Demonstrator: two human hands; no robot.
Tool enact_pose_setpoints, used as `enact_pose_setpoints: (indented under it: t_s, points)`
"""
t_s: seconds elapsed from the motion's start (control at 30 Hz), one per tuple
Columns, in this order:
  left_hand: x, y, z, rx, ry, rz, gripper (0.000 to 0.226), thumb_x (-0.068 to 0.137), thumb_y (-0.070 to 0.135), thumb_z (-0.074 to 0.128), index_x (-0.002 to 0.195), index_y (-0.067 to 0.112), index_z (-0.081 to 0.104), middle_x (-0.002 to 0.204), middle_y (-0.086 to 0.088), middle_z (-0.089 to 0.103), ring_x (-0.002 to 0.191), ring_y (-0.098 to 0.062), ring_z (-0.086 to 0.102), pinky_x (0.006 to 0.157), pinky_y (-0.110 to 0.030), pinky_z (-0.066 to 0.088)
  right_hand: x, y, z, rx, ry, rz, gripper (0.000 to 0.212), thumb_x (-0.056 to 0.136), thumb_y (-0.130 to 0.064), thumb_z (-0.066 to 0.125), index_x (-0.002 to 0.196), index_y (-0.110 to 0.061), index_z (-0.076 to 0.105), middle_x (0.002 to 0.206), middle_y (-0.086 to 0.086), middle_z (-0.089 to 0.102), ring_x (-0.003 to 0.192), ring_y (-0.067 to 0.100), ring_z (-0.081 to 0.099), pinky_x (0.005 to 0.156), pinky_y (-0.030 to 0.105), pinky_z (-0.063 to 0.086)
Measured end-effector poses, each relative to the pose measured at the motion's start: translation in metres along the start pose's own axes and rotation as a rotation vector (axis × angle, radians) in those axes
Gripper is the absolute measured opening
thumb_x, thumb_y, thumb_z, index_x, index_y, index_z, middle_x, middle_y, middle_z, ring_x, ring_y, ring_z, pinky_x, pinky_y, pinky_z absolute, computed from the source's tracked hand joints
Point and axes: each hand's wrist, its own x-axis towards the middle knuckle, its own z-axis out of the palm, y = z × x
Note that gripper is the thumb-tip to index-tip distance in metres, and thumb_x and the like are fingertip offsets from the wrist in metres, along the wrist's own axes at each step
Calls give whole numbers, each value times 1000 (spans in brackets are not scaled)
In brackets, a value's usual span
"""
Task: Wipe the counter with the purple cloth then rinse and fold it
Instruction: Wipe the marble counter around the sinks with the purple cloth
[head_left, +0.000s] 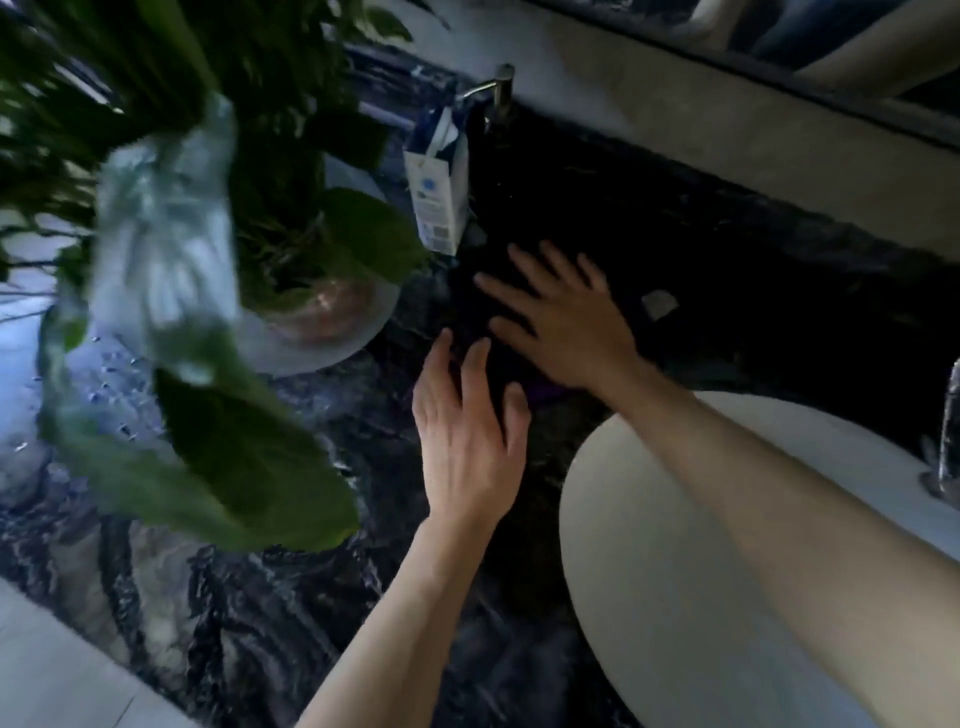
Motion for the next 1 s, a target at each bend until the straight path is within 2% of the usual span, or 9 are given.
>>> enact_pose_setpoints:
  t_s: [0.17, 0.27, 0.37, 0.47, 0.63, 0.73, 0.83, 0.9, 1.0]
  points:
    - [3, 3, 8, 96, -40, 4, 57, 105, 47, 33, 151, 15, 38, 162, -17, 26, 144, -34, 32, 120, -50, 29, -11, 58, -6, -3, -6, 230, 56, 102, -62, 22, 156, -48, 20, 171, 2, 16, 156, 33, 12, 124, 56, 9]
    - [3, 3, 8, 27, -16, -26, 58, 104, 49, 32, 151, 14, 37, 164, -17, 22, 148, -33, 25, 119, -55, 29, -31, 9, 2, -79, 46, -14, 60, 99, -59, 23, 156, -41, 29, 168, 6, 26, 154, 40, 21, 121, 60, 17]
    - [4, 4, 8, 0, -7, -31, 58, 104, 48, 34, 151, 14, 36, 165, -17, 18, 152, -31, 18, 119, -57, 29, -27, -26, 6, -131, -62, -352, 63, 99, -58, 26, 159, -41, 14, 172, 1, 10, 158, 32, 5, 126, 55, 9]
    - [5, 3, 9, 63, -19, -3, 60, 105, 47, 33, 154, 14, 32, 165, -20, 15, 155, -32, 12, 123, -56, 22, 6, -29, 2, -135, -98, -451, 62, 101, -58, 28, 158, -48, 7, 172, -5, 0, 158, 24, -5, 127, 50, 1]
    - [4, -4, 7, 156, -81, 33, 63, 104, 50, 27, 160, 21, 20, 170, -13, 8, 158, -25, 3, 127, -49, 10, 20, 31, -9, -43, -79, -227, 61, 97, -66, 10, 156, -51, 16, 171, -10, 12, 158, 24, 7, 125, 49, 6]
    - [5, -2, 8, 187, -108, 45, 64, 103, 53, 23, 160, 22, 21, 170, -10, 12, 158, -24, 5, 127, -51, 9, 3, 94, -13, -7, -52, 2, 61, 98, -63, 12, 157, -48, 18, 171, -5, 15, 158, 23, 10, 125, 47, 7]
    - [5, 1, 8, 163, -112, 47, 64, 103, 55, 21, 160, 24, 21, 170, -8, 13, 158, -22, 5, 127, -52, 7, -21, 88, -8, -23, 3, 147, 59, 100, -60, 18, 157, -45, 22, 170, -1, 19, 157, 29, 16, 124, 53, 11]
    - [5, 1, 7, 123, -108, 42, 65, 103, 55, 21, 160, 24, 19, 170, -8, 11, 158, -21, 3, 127, -53, 6, -43, 43, -3, -54, 28, 129, 61, 98, -60, 22, 156, -43, 26, 169, 4, 25, 154, 37, 21, 121, 60, 16]
    - [5, 1, 6, 86, -105, 45, 65, 102, 54, 21, 160, 24, 18, 170, -7, 11, 158, -19, 1, 127, -52, 5, -84, -24, 8, -28, -37, -122, 62, 95, -58, 31, 154, -40, 33, 170, 0, 20, 156, 36, 14, 121, 61, 15]
